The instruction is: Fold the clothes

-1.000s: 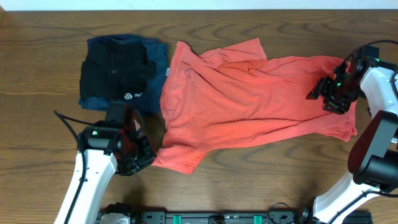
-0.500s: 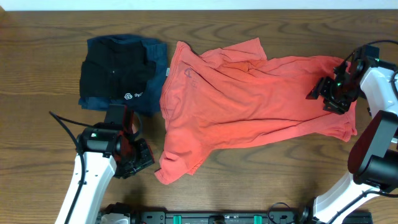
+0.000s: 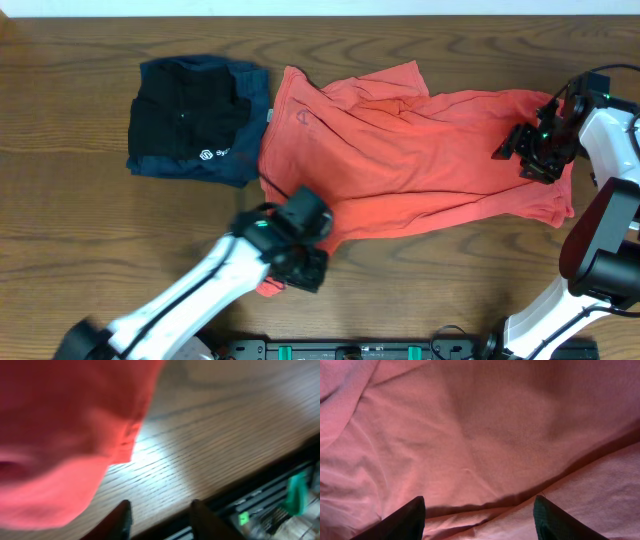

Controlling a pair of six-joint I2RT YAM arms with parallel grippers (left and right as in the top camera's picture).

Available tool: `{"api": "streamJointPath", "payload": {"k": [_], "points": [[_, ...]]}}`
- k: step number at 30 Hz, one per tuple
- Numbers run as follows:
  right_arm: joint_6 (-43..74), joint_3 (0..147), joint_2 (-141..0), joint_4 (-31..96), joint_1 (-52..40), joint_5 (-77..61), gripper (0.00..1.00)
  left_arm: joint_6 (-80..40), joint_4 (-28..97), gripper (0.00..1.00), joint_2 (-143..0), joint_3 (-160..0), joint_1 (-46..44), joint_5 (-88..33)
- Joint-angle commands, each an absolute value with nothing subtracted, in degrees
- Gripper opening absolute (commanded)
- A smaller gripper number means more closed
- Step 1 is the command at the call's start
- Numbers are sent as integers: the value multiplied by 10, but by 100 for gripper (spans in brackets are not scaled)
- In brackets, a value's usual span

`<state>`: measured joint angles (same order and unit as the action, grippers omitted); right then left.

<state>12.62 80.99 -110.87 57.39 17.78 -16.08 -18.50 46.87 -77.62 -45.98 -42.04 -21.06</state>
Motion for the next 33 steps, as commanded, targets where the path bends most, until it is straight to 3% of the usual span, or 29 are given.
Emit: {"api": "streamJointPath", "payload": {"k": [1, 7, 22, 33], "points": [[133, 817, -1098, 574, 179, -165, 68, -170, 453, 45, -842, -451, -448, -187], [132, 817, -1098, 575, 179, -165, 68, -149, 415, 41, -921, -454, -451, -182], [133, 817, -1098, 576, 179, -165, 68, -148, 415, 41, -922, -461, -451, -104], [133, 817, -1098, 576, 179, -165, 69, -113, 488, 38, -921, -532, -451, -29]]}}
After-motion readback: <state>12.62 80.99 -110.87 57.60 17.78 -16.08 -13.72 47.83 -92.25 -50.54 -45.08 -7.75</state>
